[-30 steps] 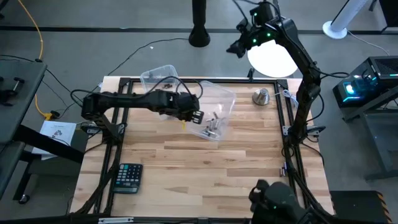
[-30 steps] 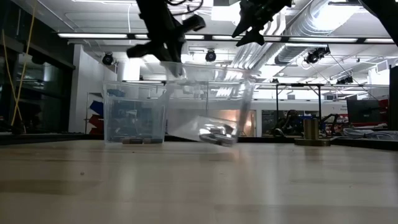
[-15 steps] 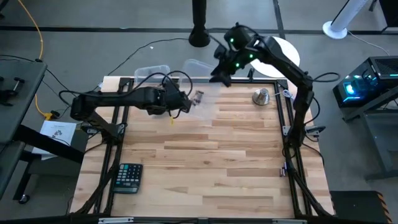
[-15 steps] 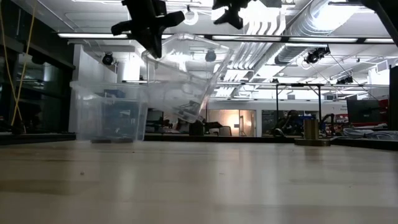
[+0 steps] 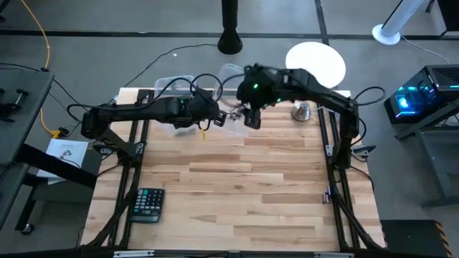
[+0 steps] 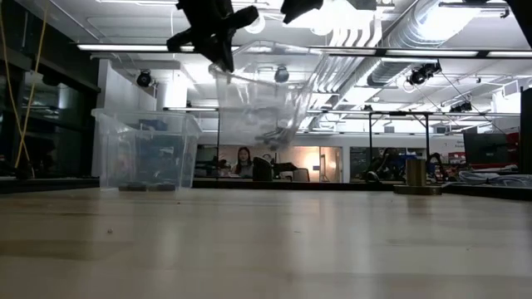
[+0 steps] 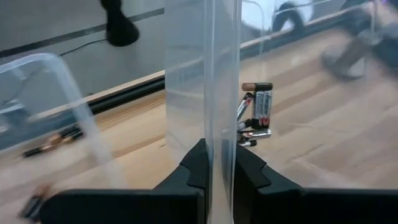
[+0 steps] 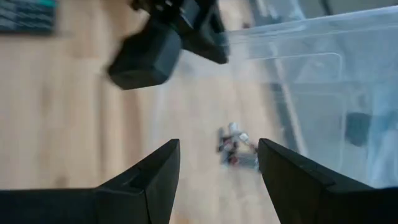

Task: Sort batteries
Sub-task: Put black battery into the left transparent bin

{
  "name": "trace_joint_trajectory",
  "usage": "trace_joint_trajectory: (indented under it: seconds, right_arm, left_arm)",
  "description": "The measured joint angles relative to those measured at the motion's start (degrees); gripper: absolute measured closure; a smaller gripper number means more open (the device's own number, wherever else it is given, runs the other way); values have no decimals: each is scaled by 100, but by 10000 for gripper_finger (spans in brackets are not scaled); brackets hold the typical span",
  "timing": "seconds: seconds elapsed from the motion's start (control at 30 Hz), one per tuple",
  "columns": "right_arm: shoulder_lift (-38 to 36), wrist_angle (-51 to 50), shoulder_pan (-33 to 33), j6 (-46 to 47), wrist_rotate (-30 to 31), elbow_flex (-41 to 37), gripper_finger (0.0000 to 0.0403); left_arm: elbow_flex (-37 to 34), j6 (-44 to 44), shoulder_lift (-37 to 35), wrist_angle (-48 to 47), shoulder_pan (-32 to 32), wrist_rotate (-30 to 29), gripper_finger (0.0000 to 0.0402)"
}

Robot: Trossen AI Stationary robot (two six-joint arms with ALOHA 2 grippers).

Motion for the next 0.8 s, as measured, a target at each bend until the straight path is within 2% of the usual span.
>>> trace_joint_trajectory:
  seconds: [0.1, 0.33, 0.47, 0.8]
  right_arm:
    - [137, -4, 151, -5, 640, -4, 192]
    - [209, -203, 104, -311, 1564, -7, 192]
    - [232, -351, -60, -376, 1602, -7, 192]
    - [375, -876, -326, -993, 1861, -2, 192]
  left_arm:
    - [0, 9, -21, 284, 1, 71, 383]
    - [0, -223, -248, 673, -8, 221, 382]
    - [0, -296, -340, 1159, -6, 252, 382]
    - [6, -395, -361, 2078, -71, 775, 382]
